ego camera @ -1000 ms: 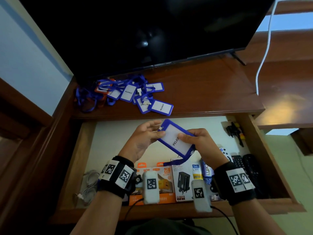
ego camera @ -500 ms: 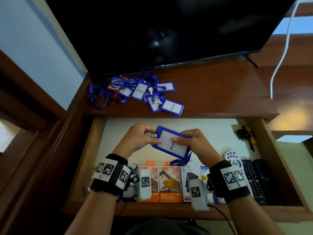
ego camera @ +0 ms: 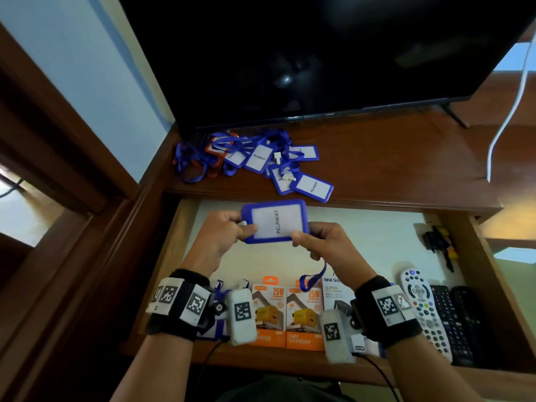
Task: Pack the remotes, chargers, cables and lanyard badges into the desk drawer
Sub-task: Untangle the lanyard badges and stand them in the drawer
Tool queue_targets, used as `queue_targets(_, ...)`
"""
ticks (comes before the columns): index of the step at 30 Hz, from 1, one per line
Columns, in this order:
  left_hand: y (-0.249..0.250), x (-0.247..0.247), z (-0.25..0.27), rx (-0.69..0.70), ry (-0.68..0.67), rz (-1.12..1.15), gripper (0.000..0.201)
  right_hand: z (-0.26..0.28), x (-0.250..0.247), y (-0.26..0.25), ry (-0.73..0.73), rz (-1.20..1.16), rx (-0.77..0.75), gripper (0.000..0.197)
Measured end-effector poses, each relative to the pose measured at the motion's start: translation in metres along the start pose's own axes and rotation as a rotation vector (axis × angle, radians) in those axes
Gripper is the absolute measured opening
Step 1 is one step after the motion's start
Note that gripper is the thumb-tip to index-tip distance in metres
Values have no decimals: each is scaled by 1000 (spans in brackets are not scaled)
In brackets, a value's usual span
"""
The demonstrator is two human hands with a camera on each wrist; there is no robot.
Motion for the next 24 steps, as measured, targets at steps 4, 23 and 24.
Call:
queue_targets(4, -6, -24, -4, 17, 140, 169, 16, -2, 2, 0, 2, 41, -42, 23)
queue_targets(23, 1, 11, 6, 306, 182, -437, 6, -10, 34, -66, -281, 429, -195, 18)
queue_targets(24, 2, 17, 8, 318, 124, -484, 7, -15, 28, -68, -249, 474, -208, 18)
Point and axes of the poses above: each hand's wrist, its own z-axis away from the middle knuckle, its own x-axis out of the palm, y = z × x, the point moved 7 cm from there along -z, towards the middle knuckle, and after that the axes turned 14 degrees about -x, right-handed, at the moved point
